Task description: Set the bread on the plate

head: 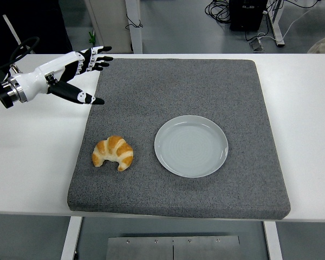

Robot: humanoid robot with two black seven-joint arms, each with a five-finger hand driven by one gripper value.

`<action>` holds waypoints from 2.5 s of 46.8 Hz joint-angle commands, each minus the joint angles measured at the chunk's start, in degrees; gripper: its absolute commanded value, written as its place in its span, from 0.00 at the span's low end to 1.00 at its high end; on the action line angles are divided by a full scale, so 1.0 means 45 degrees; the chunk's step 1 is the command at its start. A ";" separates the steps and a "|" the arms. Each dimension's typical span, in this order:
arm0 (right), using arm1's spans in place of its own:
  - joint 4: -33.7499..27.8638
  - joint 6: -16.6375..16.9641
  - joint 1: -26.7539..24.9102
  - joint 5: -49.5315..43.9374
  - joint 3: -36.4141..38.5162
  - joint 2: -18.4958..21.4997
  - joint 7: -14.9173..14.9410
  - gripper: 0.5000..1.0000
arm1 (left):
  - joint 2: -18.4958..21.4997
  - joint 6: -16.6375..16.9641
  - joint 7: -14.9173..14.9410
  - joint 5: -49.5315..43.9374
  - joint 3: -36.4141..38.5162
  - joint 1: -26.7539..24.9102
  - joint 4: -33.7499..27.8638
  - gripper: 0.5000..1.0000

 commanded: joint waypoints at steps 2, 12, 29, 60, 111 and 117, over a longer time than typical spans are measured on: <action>0.0000 -0.0002 0.0000 0.0000 -0.0001 0.0000 0.0000 1.00 | 0.0486 0.0002 -0.0010 0.0435 0.0025 0.0221 -0.0814 0.92; 0.0000 -0.0002 0.0000 0.0000 -0.0001 0.0000 0.0000 1.00 | 0.0858 0.0002 0.0010 0.1470 0.0026 0.0514 -0.0991 0.92; 0.0000 0.0017 0.0000 0.0000 -0.0001 0.0000 0.0000 1.00 | 0.0780 0.0100 0.0010 0.2603 0.0572 0.0866 -0.1011 0.92; 0.0000 0.0017 0.0000 0.0000 -0.0001 0.0000 0.0000 1.00 | 0.0194 0.1076 0.0029 0.4575 0.0963 0.1550 -0.1362 0.90; 0.0000 -0.0002 0.0000 0.0000 -0.0001 0.0000 0.0000 1.00 | -0.0782 0.3615 0.0029 0.5924 0.1334 0.2389 -0.1382 0.87; 0.0000 -0.0002 0.0000 0.0000 -0.0001 0.0000 0.0000 1.00 | -0.0821 0.3772 0.0029 0.5963 0.1354 0.2409 -0.1362 0.87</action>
